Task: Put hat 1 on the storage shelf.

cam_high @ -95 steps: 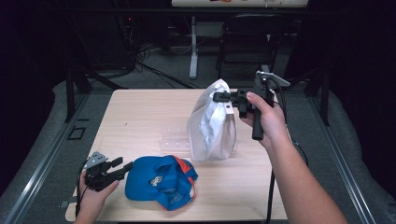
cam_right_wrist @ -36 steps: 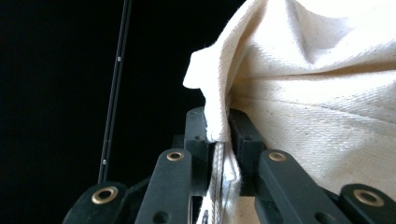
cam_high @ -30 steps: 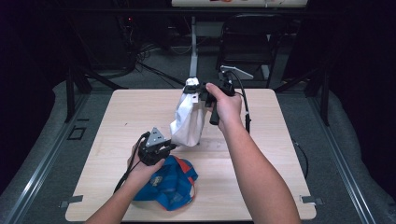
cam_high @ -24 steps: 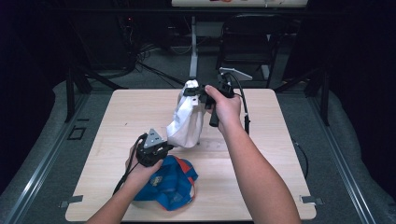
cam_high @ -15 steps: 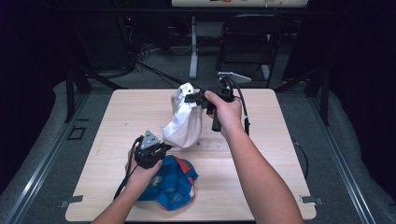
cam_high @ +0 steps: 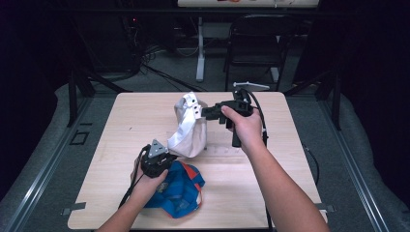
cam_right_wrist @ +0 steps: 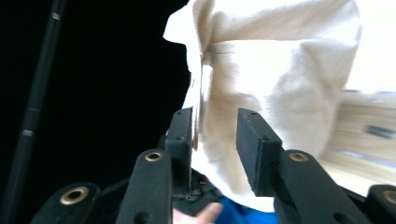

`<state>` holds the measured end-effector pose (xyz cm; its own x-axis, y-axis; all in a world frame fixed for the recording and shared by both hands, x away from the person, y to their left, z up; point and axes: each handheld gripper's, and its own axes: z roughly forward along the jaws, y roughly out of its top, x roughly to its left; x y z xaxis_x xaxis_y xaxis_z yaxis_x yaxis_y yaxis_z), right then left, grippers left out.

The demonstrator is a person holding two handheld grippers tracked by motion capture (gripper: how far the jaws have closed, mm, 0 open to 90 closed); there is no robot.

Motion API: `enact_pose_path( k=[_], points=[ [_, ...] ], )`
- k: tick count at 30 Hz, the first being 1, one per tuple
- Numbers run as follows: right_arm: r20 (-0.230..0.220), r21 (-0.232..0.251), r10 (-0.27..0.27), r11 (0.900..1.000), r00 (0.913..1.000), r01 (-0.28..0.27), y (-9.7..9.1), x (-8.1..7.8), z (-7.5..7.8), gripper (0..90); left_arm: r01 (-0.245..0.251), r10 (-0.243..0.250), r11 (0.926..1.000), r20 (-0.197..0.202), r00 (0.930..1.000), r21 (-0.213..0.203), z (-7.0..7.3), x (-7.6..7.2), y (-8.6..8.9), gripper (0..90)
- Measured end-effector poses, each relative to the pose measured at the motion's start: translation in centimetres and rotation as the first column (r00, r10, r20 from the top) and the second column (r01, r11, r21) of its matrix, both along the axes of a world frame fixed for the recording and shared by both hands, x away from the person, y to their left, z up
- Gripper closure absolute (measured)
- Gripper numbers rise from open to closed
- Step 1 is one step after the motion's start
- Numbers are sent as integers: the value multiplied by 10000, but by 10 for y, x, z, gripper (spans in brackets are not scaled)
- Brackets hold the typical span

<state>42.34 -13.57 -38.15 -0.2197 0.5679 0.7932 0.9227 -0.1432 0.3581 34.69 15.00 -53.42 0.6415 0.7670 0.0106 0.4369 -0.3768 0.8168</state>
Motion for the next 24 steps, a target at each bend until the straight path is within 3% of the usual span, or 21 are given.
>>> enact_pose_path(
  k=[4,7,11,12,13,16,18,23,24],
  points=[
    [437,-249,33,9997,9990,-22,-8,-11,-6,621,-118,117,9999,239,9996,16,4,-5,0,747],
    [850,-823,81,9966,9964,-11,-15,-22,-14,606,14,-9,9999,352,9994,-130,9,-12,4,677],
    [1302,-1360,227,9907,9912,-48,-23,-39,-26,593,112,-106,9999,461,9989,-116,13,-25,16,649],
    [1416,-1589,310,9873,9894,-82,-28,-49,-34,589,-12,17,9998,240,9997,-195,14,-31,25,630],
    [1416,-1589,310,9873,9894,-82,-28,-49,-34,589,-12,17,9998,240,9997,-195,14,-31,25,616],
    [1609,-1935,320,9811,9865,-3,-34,-63,-46,582,-386,382,9992,-301,9988,-124,12,-36,40,595],
    [1844,-2387,339,9710,9823,113,-38,-74,-58,571,-667,665,9977,-221,9975,-86,10,-44,54,565],
    [1951,-2541,412,9671,9799,100,-42,-87,-76,552,-1188,1189,9929,-224,9926,57,8,-51,72,513],
    [2101,-2792,591,9602,9759,20,-42,-93,-85,560,-1309,1311,9914,-267,9910,76,7,-52,76,497]
  ],
)
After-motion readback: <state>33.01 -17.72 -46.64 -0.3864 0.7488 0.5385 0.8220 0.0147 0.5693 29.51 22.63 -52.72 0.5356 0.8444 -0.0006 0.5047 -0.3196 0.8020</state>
